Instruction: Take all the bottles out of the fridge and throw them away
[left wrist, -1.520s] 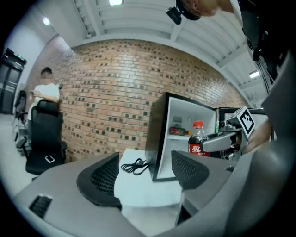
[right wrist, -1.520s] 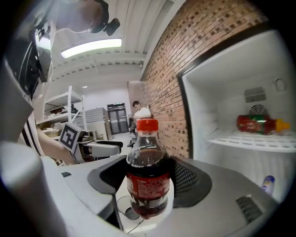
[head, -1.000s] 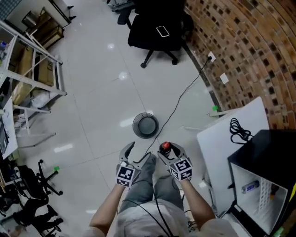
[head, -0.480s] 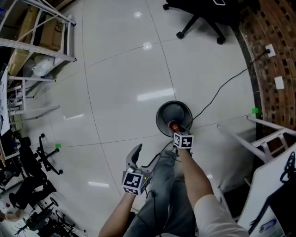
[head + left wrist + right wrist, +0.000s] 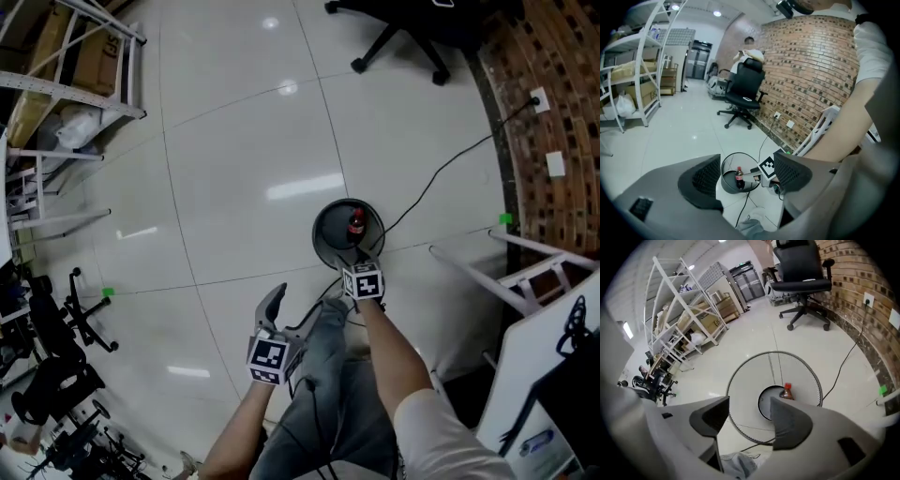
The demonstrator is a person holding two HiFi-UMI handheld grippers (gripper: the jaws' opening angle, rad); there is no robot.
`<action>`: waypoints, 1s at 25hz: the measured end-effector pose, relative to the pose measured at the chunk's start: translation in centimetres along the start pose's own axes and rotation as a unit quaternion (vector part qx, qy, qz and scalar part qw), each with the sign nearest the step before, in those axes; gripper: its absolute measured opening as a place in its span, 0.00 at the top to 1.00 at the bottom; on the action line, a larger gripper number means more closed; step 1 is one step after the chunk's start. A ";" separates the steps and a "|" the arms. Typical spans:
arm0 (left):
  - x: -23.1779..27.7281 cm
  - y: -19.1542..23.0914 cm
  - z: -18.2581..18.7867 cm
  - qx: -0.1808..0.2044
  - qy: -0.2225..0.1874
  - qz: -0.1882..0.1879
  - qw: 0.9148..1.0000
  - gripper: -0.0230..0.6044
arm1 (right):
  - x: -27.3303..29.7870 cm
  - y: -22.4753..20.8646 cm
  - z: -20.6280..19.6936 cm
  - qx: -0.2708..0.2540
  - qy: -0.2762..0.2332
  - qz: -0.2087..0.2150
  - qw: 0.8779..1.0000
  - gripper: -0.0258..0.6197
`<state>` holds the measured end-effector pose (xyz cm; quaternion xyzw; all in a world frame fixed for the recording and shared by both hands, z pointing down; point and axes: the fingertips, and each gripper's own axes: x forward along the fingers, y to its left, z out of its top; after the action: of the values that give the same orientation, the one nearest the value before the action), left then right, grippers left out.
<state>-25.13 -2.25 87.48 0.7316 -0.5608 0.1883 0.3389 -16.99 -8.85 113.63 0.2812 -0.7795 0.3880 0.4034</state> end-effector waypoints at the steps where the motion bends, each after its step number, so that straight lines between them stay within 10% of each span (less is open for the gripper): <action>1: -0.7 -0.8 0.7 0.004 0.000 -0.007 1.000 0.43 | -1.8 0.8 0.6 -0.006 -0.006 0.004 1.000 0.47; 9: -5.3 -8.5 10.6 0.061 -0.025 -0.091 0.994 0.43 | -22.7 3.9 9.3 -0.003 -0.136 0.017 0.991 0.38; 15: -9.8 -16.0 20.5 0.106 -0.077 -0.160 0.978 0.43 | -43.7 6.1 15.0 -0.007 -0.284 -0.020 0.959 0.38; 21: -12.3 -29.2 29.0 0.201 -0.118 -0.280 0.931 0.43 | -65.9 6.1 13.7 0.000 -0.436 -0.142 0.889 0.38; 25: -15.6 -40.0 30.4 0.254 -0.138 -0.366 0.885 0.43 | -77.7 6.0 8.5 0.021 -0.515 -0.234 0.824 0.38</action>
<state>4.94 -7.28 44.57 0.9645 -0.2272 0.0836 0.1059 15.15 -2.94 42.41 0.6230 -0.7760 0.0969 0.0158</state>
